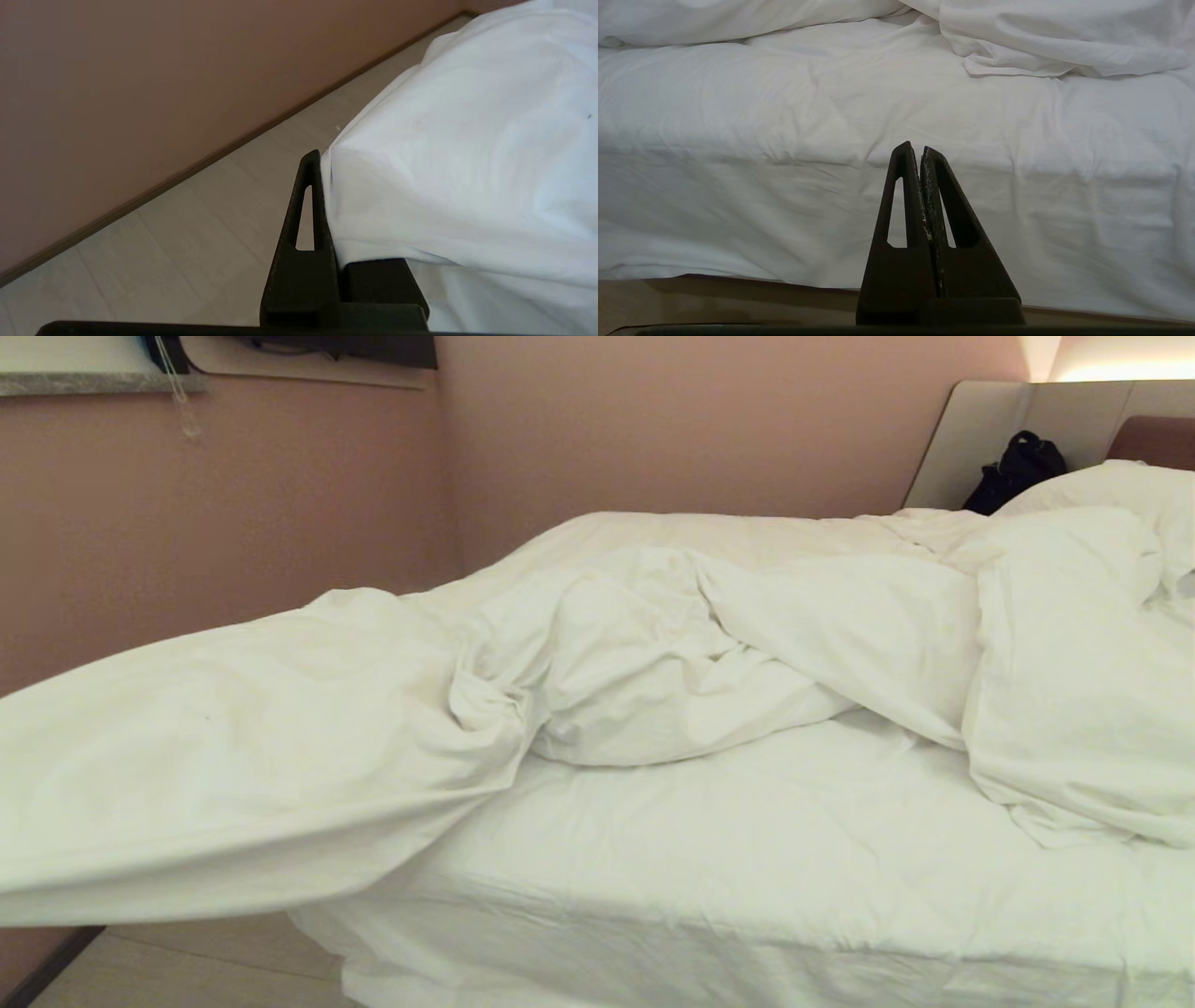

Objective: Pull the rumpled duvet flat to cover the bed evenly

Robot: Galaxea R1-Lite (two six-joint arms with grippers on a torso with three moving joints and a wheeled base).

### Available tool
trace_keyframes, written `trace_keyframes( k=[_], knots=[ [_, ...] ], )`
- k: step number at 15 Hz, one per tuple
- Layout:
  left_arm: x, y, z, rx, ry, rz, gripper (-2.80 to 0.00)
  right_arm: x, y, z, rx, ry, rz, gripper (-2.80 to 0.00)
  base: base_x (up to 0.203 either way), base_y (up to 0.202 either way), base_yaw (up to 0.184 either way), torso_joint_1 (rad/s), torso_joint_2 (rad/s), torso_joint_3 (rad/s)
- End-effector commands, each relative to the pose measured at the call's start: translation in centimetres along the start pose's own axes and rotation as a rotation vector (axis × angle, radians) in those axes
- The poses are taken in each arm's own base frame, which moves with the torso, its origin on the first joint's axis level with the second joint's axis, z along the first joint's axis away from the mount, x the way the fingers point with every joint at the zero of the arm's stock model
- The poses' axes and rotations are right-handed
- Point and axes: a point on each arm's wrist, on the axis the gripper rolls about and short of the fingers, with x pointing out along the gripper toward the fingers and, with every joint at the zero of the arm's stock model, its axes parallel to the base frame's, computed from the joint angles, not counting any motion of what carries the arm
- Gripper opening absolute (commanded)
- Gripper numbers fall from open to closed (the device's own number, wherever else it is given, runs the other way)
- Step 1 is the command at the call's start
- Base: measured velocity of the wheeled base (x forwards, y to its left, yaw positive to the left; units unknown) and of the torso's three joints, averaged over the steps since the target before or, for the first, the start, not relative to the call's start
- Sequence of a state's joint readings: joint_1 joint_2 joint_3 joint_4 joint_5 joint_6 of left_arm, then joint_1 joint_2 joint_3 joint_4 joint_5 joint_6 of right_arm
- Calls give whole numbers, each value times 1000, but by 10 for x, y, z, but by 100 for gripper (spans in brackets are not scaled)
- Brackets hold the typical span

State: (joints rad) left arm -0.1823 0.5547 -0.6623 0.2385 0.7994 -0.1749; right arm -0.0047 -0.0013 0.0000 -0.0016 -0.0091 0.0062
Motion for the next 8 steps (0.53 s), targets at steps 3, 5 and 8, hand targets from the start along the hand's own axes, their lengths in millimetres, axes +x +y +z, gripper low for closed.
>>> trace_keyframes(
  k=[3, 5, 8],
  knots=[
    [-16, 16, 2, -55, -53, 1, -280, 0, 0, 0, 0, 1, 0, -280, 0, 0, 0, 0, 0, 0],
    [-21, 22, -2, -39, -39, 5, -280, 0, 0, 0, 0, 1, 0, -280, 0, 0, 0, 0, 0, 0],
    [-25, 26, 1, -18, -19, 10, -280, 0, 0, 0, 0, 1, 0, -280, 0, 0, 0, 0, 0, 0]
  ],
)
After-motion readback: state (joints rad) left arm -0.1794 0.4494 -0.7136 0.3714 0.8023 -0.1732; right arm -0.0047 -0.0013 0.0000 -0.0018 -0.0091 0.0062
